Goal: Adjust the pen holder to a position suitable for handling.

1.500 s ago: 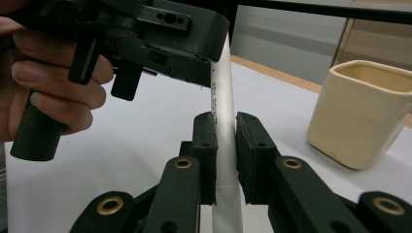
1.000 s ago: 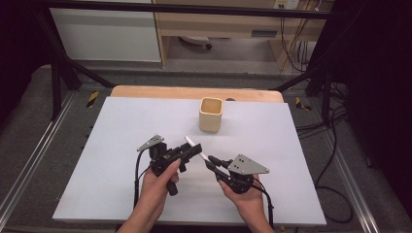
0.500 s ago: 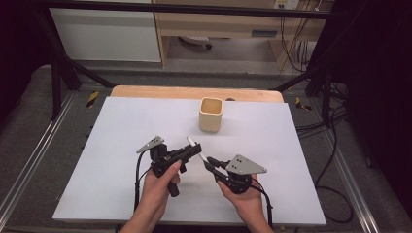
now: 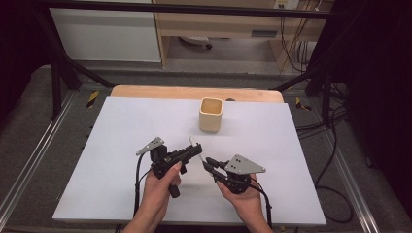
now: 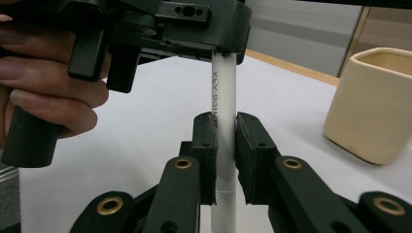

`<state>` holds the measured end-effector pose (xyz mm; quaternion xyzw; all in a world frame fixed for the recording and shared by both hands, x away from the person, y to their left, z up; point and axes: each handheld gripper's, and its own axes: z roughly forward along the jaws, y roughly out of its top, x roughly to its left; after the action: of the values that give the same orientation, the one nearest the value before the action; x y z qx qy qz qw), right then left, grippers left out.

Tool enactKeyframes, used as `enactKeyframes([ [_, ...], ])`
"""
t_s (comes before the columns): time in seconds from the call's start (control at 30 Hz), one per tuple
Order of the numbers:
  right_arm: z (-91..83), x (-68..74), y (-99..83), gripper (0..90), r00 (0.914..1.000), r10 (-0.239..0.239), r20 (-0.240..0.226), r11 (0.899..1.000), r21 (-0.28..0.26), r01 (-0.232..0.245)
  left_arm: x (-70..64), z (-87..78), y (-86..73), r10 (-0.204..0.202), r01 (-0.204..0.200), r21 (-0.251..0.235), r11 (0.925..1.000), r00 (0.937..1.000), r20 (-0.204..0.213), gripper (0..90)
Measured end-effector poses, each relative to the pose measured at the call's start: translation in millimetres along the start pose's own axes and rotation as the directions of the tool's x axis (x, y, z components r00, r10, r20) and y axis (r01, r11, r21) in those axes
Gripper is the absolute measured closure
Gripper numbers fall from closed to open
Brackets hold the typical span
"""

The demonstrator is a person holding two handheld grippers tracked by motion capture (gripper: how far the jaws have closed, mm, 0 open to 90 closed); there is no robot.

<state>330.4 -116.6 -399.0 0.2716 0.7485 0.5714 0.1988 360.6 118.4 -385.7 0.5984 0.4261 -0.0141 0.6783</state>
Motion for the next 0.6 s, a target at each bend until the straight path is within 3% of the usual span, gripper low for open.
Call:
enactKeyframes([
  [0.6, 1.1, -0.7, -2.3, 74.7, 0.9992, 0.021, -0.034, 1.0, 0.01, -0.02, -2.5, -2.8, 0.3, 0.072, -0.072, 0.005, 0.9974, 0.9973, -0.012, 78.6],
])
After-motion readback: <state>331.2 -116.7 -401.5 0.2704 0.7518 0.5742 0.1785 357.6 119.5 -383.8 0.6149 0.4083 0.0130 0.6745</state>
